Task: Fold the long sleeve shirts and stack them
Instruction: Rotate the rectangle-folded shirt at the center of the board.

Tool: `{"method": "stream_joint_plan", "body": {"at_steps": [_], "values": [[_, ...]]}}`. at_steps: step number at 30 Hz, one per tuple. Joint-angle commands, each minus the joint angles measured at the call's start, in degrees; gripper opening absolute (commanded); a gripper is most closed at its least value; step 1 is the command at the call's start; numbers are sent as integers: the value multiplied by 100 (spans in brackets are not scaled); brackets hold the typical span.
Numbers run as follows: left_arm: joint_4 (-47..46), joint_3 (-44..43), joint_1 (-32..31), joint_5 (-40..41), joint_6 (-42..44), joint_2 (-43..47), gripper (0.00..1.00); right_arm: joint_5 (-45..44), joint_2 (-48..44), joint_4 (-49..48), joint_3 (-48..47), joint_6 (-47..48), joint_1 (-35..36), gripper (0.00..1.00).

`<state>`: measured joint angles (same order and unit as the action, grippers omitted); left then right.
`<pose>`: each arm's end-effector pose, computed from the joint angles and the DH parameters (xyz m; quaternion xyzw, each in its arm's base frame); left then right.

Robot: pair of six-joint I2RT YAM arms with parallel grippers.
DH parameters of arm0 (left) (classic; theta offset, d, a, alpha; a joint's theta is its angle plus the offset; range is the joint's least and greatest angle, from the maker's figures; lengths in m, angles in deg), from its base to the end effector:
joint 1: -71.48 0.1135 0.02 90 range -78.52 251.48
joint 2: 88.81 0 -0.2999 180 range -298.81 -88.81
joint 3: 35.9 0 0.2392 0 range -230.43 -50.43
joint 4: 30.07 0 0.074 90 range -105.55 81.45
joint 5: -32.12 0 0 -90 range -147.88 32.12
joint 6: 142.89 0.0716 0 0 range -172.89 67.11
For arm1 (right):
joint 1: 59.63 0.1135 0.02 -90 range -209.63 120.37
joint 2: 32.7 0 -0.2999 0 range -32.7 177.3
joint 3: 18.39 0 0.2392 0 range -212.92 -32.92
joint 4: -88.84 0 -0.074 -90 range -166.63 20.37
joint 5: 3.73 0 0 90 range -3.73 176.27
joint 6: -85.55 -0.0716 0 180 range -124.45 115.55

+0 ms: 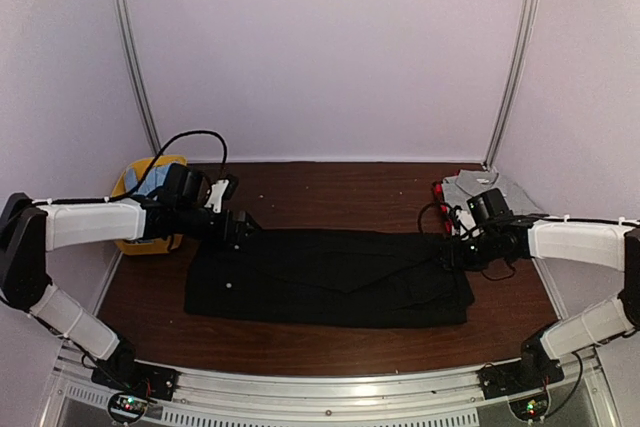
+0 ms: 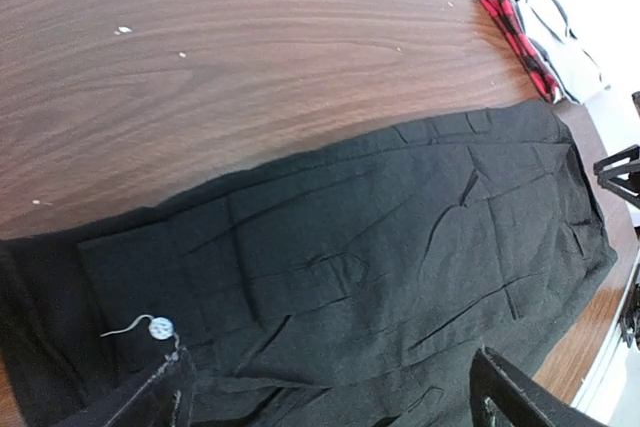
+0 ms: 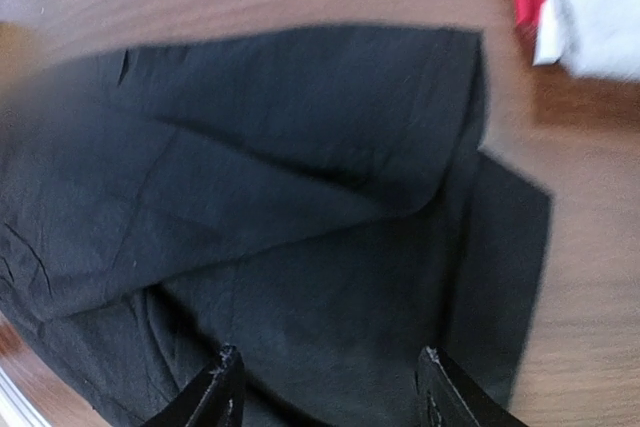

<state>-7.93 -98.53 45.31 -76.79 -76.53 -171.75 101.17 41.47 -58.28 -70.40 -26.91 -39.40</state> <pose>0.2698 -0.1585 0.2324 0.0861 0.9010 -0.3038 0.2974 0.2205 0.1009 0.1944 -0.0205 0.9463 0.2236 0.2324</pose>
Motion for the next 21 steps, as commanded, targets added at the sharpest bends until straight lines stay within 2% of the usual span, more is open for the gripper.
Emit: {"method": "stream_joint_plan", "body": {"at_steps": [1,12,17,21], "values": [[-636,210,-130,-148,-98,-229,97,-179,90,-286,234,-435,473,60],[-992,496,-134,34,-274,-767,97,-287,1442,-811,-225,-398,754,59],[-1016,718,-134,149,-297,-818,97,-487,2381,-672,-1012,-58,754,59],[-991,950,-134,175,-316,-720,97,-692,3308,-504,-2029,209,742,59]]}}
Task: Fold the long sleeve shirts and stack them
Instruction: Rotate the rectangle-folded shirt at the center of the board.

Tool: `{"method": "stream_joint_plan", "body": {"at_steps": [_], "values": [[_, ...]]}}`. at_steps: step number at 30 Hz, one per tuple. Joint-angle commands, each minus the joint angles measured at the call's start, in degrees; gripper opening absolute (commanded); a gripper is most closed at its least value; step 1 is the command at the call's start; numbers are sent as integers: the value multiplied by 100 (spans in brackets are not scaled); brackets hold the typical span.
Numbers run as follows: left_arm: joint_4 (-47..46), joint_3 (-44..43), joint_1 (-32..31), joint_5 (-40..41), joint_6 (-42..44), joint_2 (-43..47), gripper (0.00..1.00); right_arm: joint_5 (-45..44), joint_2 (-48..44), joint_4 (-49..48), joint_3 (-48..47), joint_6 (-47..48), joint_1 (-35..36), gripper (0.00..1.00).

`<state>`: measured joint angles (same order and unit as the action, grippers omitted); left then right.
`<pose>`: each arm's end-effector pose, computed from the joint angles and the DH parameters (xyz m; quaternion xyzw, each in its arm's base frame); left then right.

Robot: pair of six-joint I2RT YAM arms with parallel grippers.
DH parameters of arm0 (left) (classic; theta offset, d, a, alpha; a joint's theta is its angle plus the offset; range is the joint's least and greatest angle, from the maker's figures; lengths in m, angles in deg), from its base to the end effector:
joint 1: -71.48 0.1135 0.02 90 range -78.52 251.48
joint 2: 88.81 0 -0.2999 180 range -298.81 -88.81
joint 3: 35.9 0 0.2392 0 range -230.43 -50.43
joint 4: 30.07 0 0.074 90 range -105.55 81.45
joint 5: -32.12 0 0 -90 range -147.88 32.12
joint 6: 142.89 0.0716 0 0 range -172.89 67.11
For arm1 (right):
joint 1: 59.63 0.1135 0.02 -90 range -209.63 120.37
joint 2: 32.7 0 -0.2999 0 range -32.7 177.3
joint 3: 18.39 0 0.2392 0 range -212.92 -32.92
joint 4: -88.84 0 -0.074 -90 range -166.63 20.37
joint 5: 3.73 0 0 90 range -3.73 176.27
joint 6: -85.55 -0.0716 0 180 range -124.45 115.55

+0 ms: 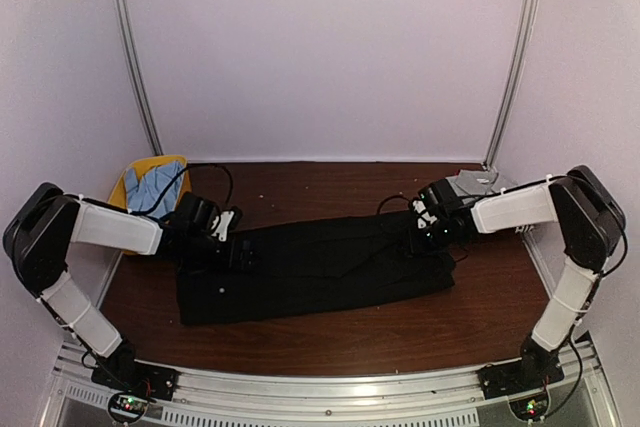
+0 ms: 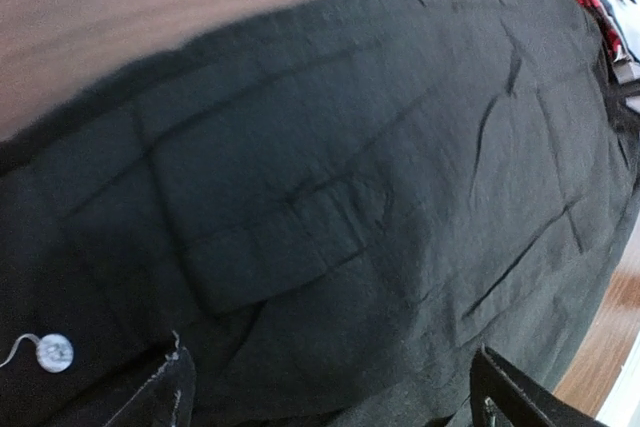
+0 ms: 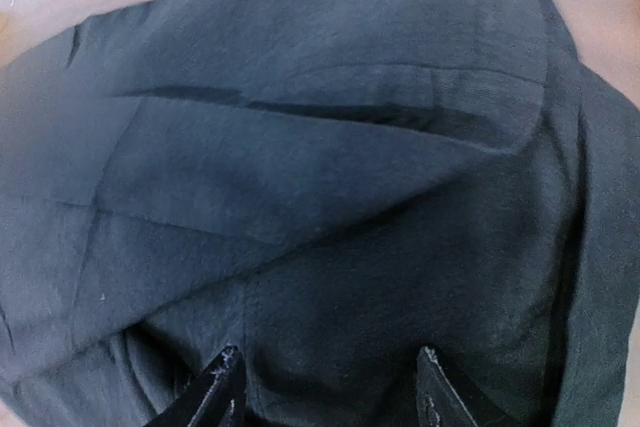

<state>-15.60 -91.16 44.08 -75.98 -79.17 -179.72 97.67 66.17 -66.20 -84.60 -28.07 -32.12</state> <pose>0.2652 -0.1625 0.1649 0.0627 0.9278 -0.2840 0.2337 0.2993 0.1718 0.1590 -0.0601 0.9541 0.2058 0.2091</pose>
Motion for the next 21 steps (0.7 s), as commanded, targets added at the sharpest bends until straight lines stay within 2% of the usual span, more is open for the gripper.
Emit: {"method": "stream_joint_plan", "body": {"at_steps": [1,9,14,18,21], "values": [[-230,277,-11,78,-56,107,97,-426,1084,371,-885,394,7,59],[-254,714,-47,-139,-42,177,93,-1237,3040,973,-3532,925,-213,59],[-296,707,-382,-183,-89,22,92,-1516,3940,1083,-4923,1352,-284,60],[-370,445,-778,-245,-184,-363,90,-1375,4337,1258,-5704,1554,-339,61],[-347,171,-1210,-215,-310,-605,90,-1352,4169,1251,-5767,1678,-367,62]]}}
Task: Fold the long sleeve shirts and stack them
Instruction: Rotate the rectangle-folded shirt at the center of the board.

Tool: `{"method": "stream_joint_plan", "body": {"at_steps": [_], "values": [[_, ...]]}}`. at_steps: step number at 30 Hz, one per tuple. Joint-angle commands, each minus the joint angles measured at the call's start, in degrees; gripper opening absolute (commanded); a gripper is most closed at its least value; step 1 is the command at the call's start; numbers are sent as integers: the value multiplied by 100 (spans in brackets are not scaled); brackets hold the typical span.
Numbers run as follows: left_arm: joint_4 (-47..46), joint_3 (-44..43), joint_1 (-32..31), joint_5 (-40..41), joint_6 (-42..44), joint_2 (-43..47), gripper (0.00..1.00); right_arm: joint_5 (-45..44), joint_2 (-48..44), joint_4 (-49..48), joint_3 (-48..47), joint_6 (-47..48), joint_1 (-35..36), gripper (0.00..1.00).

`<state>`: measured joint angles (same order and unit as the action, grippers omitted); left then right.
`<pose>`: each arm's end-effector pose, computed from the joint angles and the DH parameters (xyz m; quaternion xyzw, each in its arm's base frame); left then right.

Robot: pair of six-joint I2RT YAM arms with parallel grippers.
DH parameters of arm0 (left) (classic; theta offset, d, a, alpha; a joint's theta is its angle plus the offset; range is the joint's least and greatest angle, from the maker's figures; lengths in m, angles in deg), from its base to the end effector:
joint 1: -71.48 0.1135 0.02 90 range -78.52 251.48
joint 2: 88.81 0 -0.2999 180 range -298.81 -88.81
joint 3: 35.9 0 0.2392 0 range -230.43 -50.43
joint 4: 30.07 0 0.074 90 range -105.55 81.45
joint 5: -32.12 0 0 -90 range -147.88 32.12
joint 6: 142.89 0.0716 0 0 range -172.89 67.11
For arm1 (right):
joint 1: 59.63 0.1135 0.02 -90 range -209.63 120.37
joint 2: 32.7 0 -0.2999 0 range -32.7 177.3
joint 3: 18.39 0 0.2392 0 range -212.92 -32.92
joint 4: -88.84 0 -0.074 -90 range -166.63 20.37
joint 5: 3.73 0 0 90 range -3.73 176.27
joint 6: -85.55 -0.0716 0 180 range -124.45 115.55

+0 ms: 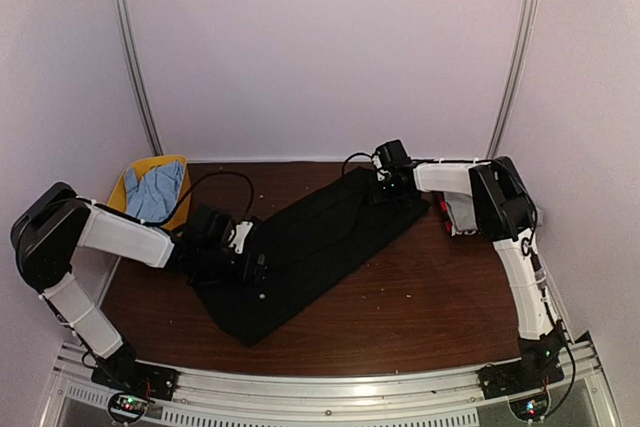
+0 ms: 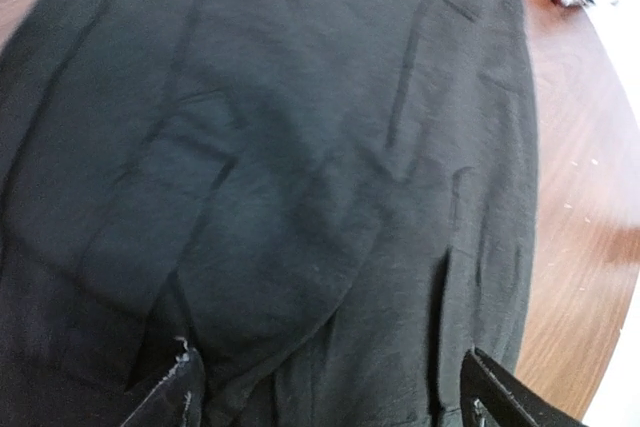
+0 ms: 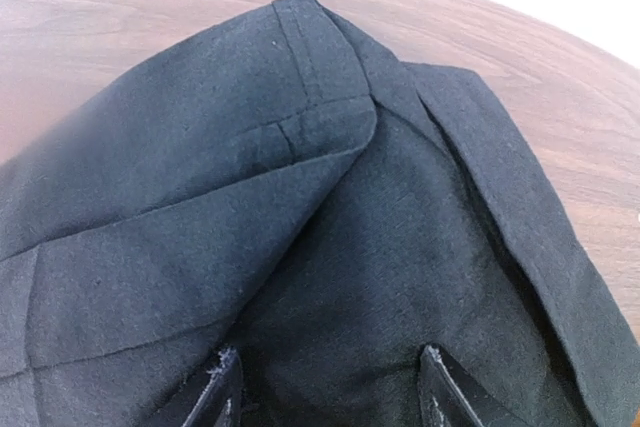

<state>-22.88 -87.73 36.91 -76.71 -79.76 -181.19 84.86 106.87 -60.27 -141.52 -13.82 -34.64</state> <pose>0.2418 -0.1947 0.1527 0.1206 0.9142 -0.3128 0.2278 0.5232 0.2419 0.1333 -0.1221 0.9234 0.0965 0.3509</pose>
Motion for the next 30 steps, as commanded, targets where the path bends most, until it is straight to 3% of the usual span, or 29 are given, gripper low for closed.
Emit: {"method": "stream_joint_plan", "body": {"at_steps": [1,7,13,24,30], "values": [[405,-257,-651,-124,-306,-522,89,-82,-10,672,-68,308,-124,62],[788,-928,-1603,348,-464,-836,89,-623,-757,895,138,562,-142,64],[1245,-1437,-2094,800,-544,-1018,89,-1383,-1294,1118,428,497,-144,64],[2198,-1591,-2790,1780,-339,-790,91,-334,-1478,650,1501,-139,-144,64],[2453,-1467,-2845,2285,-326,-439,96,33,-1308,319,1872,-328,-144,63]]}}
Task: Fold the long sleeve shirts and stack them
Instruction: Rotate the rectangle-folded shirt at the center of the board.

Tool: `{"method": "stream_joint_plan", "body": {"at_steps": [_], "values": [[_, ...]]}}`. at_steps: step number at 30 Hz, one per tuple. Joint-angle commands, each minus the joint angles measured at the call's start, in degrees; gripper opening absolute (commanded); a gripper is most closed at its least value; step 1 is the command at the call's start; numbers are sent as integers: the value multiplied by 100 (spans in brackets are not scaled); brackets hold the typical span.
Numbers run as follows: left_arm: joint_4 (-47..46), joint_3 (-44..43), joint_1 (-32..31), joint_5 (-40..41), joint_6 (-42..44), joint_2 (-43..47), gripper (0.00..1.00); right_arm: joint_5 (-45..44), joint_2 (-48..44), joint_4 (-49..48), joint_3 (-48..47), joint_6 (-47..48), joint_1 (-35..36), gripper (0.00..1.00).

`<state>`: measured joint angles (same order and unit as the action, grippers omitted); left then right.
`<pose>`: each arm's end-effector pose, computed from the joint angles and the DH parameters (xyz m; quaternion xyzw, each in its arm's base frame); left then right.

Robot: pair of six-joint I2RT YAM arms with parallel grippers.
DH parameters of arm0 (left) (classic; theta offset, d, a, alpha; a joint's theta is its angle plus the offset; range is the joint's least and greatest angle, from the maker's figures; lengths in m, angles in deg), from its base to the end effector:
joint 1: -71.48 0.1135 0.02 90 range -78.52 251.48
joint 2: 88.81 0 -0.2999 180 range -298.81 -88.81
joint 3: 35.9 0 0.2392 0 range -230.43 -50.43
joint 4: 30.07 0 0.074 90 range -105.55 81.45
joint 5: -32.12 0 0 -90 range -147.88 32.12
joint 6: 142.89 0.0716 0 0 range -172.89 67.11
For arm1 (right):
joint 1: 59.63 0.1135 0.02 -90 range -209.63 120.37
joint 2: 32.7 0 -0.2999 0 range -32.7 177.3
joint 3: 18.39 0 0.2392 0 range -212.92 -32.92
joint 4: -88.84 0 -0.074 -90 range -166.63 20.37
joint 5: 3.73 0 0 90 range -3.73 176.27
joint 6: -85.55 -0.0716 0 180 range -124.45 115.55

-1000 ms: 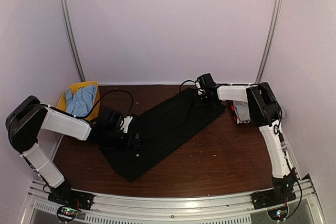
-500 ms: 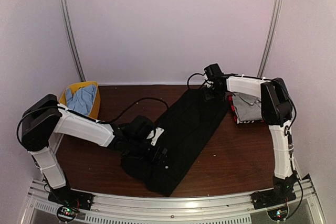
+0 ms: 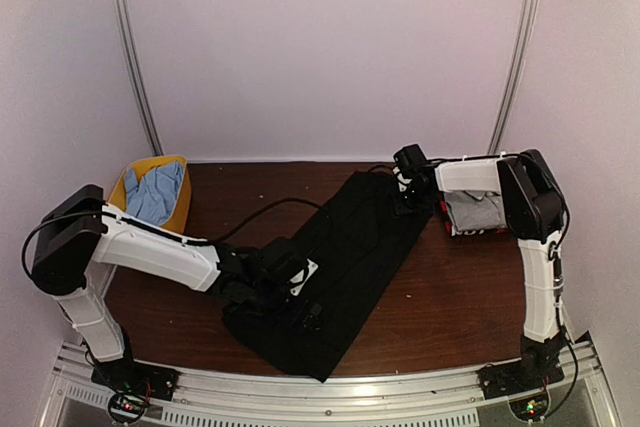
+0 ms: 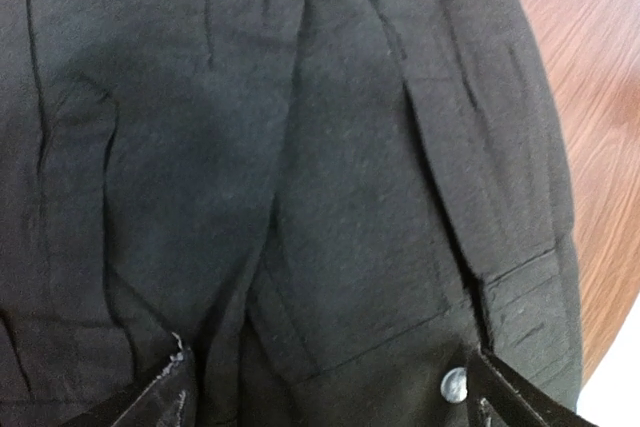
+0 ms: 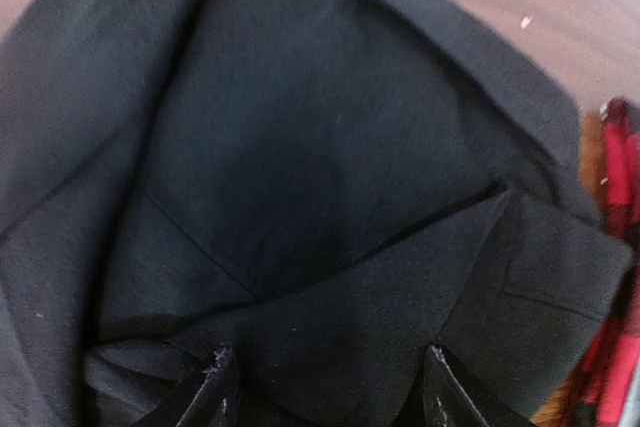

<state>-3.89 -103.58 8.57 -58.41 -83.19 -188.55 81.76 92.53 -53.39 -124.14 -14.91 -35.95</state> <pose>0.1588 -0.3120 0.1583 0.2712 0.9228 -0.2019 0.1848 0.4576 0.1945 0.1564 -0.0993 0.9536 0.0466 0.2804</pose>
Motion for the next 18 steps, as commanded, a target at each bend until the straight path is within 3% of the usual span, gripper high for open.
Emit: {"method": "stream_joint_plan", "body": {"at_steps": [1,9,18], "values": [[550,120,-10,534,4,388,97,382,182,-419,139,-215,-13,63],[537,108,-10,1233,-160,957,98,272,876,-597,-356,221,-17,62],[494,425,26,932,-362,1123,98,-265,1827,-517,-1956,708,-22,64]]}}
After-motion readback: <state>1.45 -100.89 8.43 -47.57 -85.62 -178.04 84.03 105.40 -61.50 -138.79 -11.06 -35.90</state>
